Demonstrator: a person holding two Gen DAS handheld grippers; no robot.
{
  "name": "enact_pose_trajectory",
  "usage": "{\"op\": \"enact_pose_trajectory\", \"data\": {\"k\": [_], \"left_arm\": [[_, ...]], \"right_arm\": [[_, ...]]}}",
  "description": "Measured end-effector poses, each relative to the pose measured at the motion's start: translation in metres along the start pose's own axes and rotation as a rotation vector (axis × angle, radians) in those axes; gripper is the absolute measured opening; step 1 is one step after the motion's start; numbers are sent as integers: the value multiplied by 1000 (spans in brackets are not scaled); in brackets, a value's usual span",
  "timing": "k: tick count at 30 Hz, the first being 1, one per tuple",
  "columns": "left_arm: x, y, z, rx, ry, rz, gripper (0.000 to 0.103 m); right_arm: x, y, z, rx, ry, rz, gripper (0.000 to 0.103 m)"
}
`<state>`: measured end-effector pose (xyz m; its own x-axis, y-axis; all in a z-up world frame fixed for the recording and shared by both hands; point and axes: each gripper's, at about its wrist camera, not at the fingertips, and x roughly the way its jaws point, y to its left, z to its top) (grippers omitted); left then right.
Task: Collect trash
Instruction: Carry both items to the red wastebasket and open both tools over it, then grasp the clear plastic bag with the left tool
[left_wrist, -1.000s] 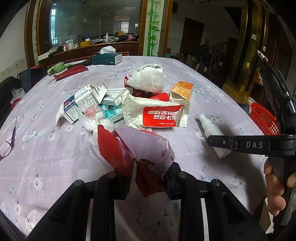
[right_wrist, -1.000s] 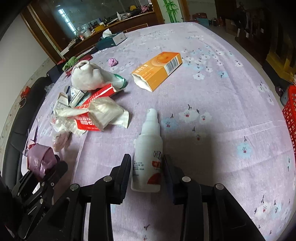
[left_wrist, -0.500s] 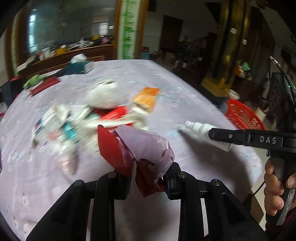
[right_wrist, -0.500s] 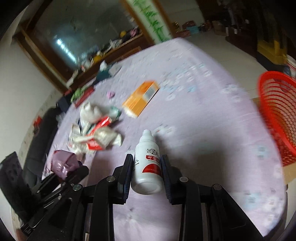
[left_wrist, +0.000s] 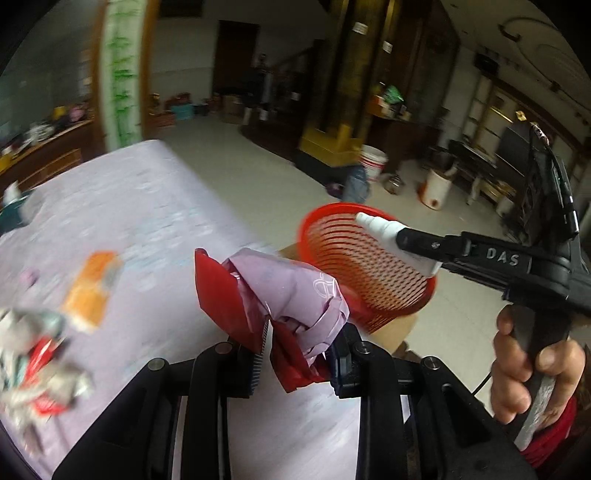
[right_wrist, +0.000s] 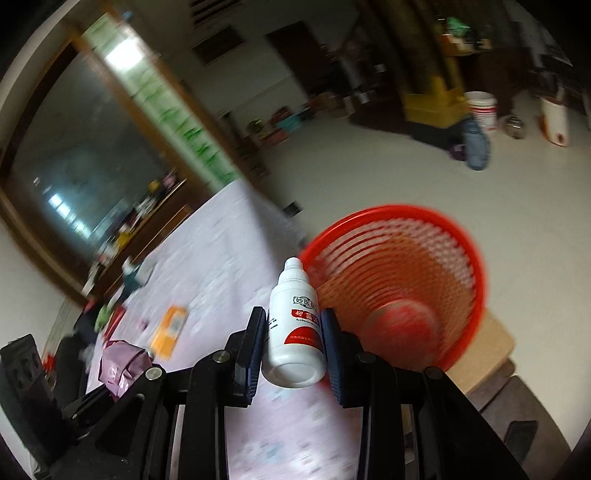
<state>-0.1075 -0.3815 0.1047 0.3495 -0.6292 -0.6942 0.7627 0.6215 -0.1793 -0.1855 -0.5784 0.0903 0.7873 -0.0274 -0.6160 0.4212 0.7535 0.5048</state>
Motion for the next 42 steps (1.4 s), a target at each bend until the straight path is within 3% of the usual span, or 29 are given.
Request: {"op": "enact_pose_trajectory", "data": {"k": [6,8,10,14,21,27,37,42], "left_arm": [[66,-35,36,30,59,-49,29],[79,-40,41,25,65,-62,35],[88,-41,45,9,68,-53,59],[84,-35,41,0,58,-42,60],[36,-3,16,-39,12,-17,61],[-14,34,-19,-97,-21,43,62],[-90,105,-85,-221,-65,171,62],[-128,145,-117,-303,-90,281,62]], "right_arm": [[13,-36,24,66,-21,-82,33],[18,-39,28,59,-29,-113,35],[22,-42,31,57,-29,-136,36],[16,-47,31,53,-46,-133,37],[8,-23,13,13,-25,-45,42],[20,29,-13,-82,58,48,47],[57,108,-69,-250,216,135,47],[72,134,-91,-313,288,159,47]]}}
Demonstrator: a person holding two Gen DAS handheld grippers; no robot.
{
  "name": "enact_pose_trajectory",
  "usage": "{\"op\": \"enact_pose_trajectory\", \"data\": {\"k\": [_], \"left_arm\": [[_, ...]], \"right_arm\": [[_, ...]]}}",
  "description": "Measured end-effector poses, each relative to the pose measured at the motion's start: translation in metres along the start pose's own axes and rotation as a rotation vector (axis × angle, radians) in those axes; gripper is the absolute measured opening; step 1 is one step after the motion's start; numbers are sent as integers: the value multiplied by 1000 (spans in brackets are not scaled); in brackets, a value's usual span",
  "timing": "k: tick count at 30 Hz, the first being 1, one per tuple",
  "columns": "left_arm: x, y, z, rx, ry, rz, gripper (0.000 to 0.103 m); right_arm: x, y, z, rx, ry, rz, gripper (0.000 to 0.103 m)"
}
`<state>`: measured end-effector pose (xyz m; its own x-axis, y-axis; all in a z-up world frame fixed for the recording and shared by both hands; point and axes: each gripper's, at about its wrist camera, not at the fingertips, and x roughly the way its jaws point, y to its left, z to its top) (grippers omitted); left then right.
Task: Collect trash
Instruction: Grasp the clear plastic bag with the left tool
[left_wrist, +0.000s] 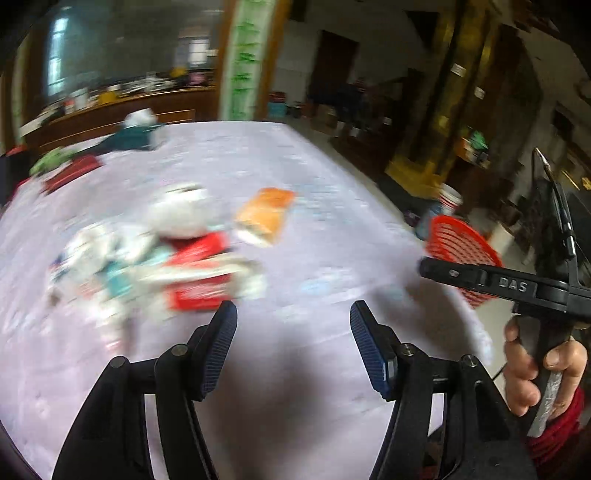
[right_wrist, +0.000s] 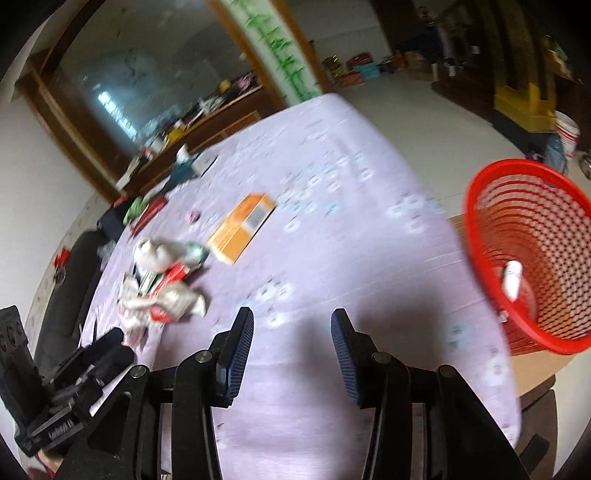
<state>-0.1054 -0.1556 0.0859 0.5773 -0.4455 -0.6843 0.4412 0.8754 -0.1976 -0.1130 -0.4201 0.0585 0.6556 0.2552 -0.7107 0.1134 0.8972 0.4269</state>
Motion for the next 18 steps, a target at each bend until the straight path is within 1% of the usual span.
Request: {"op": "enact_pose_trajectory", "data": {"k": [3,6,10,13,15,17,18], "left_arm": [[-14,45,-8,-96,-11,57,62],[-17,92,-12,-218,-12,138,62],[-4,134,-10,-333,4,171,62],[15,149,-7,-355,30,205,62],[28,155,-5,-355,43,190,62],[39,158,-5,-357,66,199,57],[45,159,-5,-353,73,182,55]], "right_arm": [[8,15,-3,-37,19,10,47],[14,27,-5,-66,35,18,47],[23,44,-9,-105,59,32,48],[26,54,-10,-127,65,42,48],[26,59,-10,-139,65,47,49],[28,63,-8,-151,67,54,52],[29,65,-7,-156,68,59,52]]}}
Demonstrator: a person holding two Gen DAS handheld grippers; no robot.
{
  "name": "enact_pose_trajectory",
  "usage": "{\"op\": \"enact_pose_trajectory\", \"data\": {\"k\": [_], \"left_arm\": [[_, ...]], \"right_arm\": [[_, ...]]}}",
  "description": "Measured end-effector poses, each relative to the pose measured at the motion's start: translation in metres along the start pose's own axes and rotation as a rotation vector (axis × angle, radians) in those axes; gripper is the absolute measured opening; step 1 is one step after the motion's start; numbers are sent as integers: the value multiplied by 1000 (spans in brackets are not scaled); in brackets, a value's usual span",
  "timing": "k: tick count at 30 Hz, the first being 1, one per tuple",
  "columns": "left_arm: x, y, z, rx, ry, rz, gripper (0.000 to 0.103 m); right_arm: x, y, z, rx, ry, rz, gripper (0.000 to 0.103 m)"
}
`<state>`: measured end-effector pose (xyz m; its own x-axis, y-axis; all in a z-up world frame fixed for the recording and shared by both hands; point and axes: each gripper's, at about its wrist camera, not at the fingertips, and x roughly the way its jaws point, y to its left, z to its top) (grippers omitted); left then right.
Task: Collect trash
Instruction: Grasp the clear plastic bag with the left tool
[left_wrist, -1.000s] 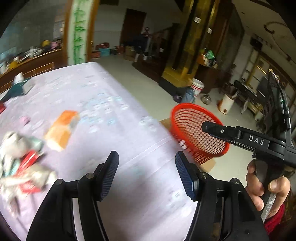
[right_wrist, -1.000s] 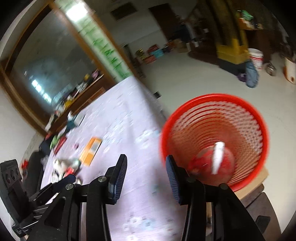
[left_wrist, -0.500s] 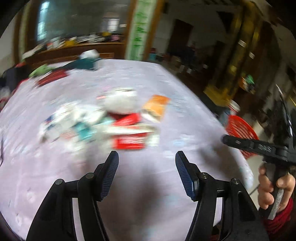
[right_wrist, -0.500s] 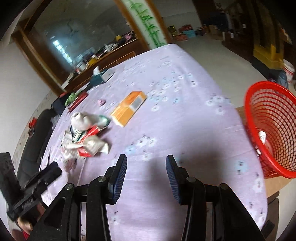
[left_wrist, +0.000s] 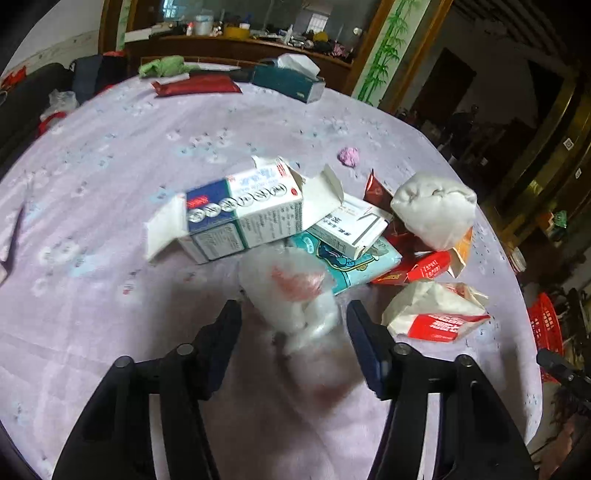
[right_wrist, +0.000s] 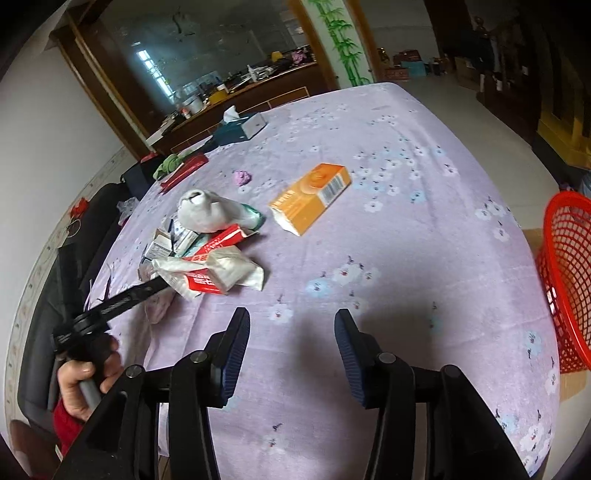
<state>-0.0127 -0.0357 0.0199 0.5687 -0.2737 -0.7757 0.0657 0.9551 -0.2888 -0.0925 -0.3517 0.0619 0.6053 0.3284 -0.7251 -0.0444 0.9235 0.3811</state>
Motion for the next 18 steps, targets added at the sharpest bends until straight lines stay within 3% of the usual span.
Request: {"op": "enact_pose_trajectory", "data": {"k": [4,10,18], "left_arm": [[7,-9,-2,41,-2,-1,43],[-8,-4,-14,36,-40,-28,41],[-23,-1,-23,55,-116,-3,42]], "right_arm": [[12,11,12,-17,21,49,53],[52,29,39,-17,55,120,53],[109,41,56,27,107,199,53]]}}
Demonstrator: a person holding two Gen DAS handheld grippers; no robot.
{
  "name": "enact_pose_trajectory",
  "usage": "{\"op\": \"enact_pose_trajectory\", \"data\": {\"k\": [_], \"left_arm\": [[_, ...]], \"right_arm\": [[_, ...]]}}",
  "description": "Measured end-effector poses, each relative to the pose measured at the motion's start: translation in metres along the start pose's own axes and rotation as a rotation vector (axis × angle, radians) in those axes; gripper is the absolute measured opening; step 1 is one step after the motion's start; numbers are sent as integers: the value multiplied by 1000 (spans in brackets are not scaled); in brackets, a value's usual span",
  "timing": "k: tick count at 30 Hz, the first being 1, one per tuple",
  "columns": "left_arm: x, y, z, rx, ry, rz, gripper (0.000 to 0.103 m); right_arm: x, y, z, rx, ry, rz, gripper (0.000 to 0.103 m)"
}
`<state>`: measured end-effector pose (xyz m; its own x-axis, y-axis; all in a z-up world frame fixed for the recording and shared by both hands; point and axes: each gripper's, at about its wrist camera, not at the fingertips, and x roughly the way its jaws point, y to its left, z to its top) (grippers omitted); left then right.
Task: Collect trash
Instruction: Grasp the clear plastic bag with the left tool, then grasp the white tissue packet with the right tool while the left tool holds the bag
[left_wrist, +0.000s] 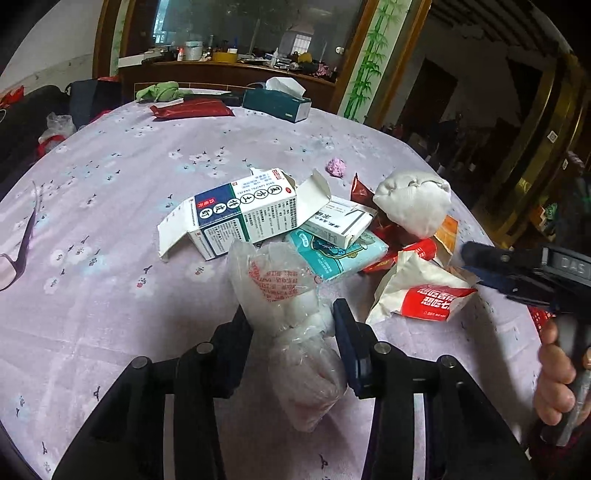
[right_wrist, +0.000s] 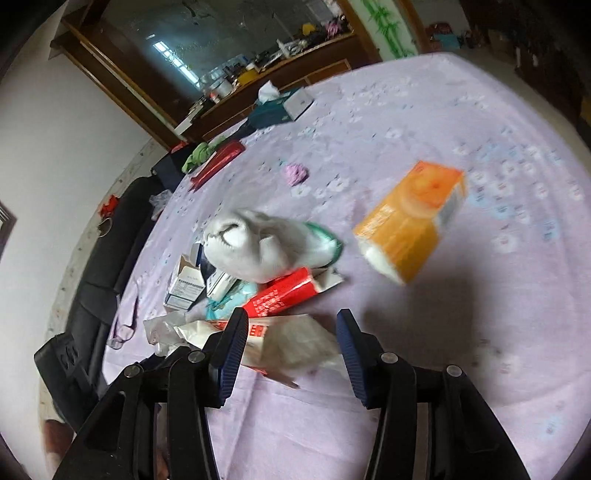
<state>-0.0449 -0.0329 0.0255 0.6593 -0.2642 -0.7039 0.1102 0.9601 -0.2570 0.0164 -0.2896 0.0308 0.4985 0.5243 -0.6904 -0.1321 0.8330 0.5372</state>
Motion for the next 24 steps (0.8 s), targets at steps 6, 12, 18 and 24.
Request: {"op": "enact_pose_trajectory", "data": {"k": [6,12,18,24], "left_arm": [[-6,3,-1,-18,-39,17,42],[-13,10,0,-64,-92,46,42],[-15,14,0,-88,-110,60,42],[-18,9,-1,-66,-141,100,42]], "right_arm": [[-1,25,-31,-93,108,108,59],[-11,49,-44,-314,49,-10,64],[7,69,-50,-474,70,-40,70],[37,79,-65,-579,132,-90,70]]}}
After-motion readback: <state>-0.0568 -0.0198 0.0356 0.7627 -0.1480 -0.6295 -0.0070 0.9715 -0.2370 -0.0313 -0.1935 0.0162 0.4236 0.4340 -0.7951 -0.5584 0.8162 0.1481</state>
